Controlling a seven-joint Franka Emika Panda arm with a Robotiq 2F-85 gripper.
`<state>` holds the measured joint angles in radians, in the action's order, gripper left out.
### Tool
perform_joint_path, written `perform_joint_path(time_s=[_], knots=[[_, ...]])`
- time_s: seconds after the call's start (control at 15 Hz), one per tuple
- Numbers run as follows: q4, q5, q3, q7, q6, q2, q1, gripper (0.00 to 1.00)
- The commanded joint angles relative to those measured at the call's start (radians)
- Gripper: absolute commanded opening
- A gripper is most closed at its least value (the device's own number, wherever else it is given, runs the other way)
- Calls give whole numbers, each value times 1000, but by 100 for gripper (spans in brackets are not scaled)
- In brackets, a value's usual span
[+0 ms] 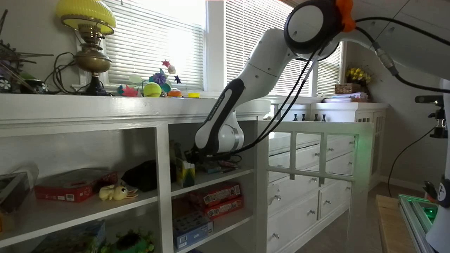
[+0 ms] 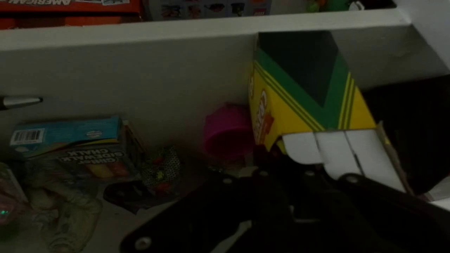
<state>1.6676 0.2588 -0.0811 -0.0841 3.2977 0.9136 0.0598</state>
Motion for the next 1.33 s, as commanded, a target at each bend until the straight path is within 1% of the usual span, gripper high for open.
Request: perform_joint_path(time_s=[0.0, 0.33, 0.4, 0.67, 0.73, 0.8, 1.07, 1.13, 1.27], knots=[[-89, -30, 8, -27, -26, 45, -18, 3], [-125, -32, -4, -25, -34, 68, -3, 3], [-127, -31, -7, -26, -35, 70, 1, 32], [-107, -12, -36, -42, -23, 66, 35, 56], [-103, -4, -63, -49, -11, 67, 57, 63], [-94, 29, -84, -34, -12, 62, 80, 70], [-45, 63, -169, -67, 4, 48, 164, 98], [-35, 65, -185, -79, 9, 46, 182, 100], [-9, 71, -220, -98, 11, 38, 218, 100]])
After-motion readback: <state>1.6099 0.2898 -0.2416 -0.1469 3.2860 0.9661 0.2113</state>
